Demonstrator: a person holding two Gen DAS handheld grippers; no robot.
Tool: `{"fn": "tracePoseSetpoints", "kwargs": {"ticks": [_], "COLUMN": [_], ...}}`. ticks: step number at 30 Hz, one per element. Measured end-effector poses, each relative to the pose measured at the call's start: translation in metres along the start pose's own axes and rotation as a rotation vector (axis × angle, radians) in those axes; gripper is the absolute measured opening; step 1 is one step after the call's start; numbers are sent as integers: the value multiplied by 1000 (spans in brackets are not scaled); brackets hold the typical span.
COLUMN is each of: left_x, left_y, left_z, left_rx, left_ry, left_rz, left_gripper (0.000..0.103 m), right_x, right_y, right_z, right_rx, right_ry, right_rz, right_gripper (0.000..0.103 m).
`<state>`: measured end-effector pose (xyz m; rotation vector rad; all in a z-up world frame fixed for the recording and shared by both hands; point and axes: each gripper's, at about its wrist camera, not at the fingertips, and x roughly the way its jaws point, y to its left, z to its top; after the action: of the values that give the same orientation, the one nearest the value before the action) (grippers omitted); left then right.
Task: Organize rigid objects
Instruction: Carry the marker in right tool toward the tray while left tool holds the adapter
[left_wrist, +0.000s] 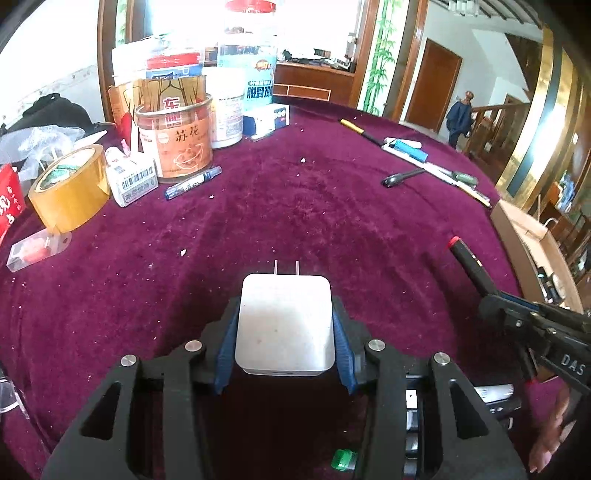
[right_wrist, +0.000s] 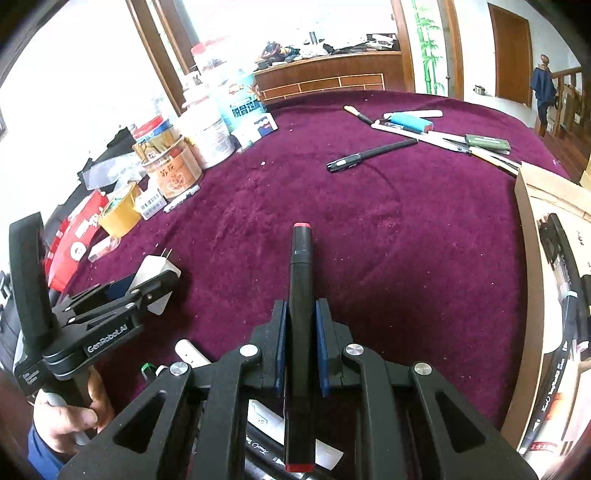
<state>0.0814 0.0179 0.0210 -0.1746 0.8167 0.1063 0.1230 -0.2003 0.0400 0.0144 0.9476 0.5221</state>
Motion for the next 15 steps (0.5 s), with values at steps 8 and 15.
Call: {"fn": "tracePoseSetpoints", "kwargs": {"ticks": [8, 15], "left_x": [-4, -10], "left_y": [-4, -8], "left_z": [0, 0], "left_rx": [6, 16], "left_ry": [-18, -34], "left_rz": [-19, -55], "left_gripper": [43, 43], "right_x": [-1, -4], "right_y": [-3, -4], "right_z": [1, 2], "right_rx": [14, 32], "right_ry": [0, -8], "right_rz": [17, 38], "right_gripper": [12, 12]}}
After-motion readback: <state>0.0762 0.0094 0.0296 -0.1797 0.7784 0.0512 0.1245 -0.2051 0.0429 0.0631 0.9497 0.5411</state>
